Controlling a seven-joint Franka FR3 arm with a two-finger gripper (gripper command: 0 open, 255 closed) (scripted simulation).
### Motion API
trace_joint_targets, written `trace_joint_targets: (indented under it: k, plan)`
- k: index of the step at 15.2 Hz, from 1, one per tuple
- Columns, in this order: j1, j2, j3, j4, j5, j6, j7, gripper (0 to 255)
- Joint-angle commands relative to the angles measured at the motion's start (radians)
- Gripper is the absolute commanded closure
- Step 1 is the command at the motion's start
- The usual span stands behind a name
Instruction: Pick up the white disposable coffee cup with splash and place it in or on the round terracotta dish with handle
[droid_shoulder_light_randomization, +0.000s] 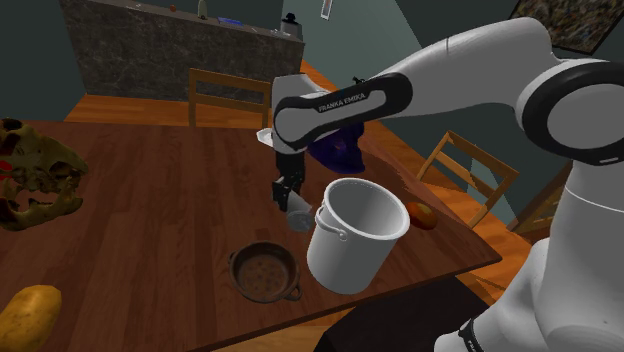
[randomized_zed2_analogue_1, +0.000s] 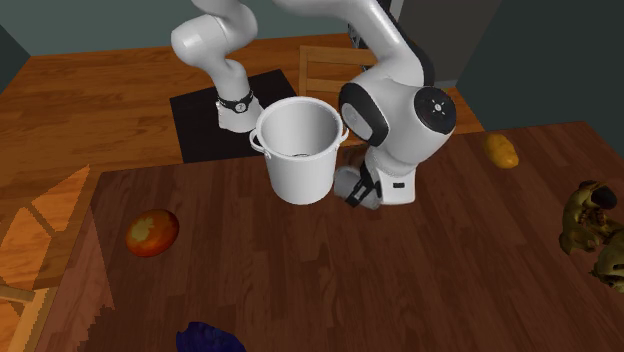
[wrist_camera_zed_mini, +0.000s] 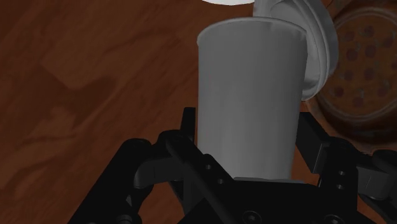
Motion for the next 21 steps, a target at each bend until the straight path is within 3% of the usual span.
trace_joint_targets:
  k: [1, 3, 15, 21]
  plan:
    - [0.000, -0.012, 0.000, 0.010, 0.000, -0.023, 0.001, 255]
    - [0.000, -0.023, 0.000, 0.018, 0.000, -0.041, 0.001, 255]
    - [0.154, -0.092, 0.101, -0.090, 0.033, 0.009, 0.238, 255]
    - [0.156, -0.050, 0.099, -0.117, 0.030, 0.078, 0.236, 255]
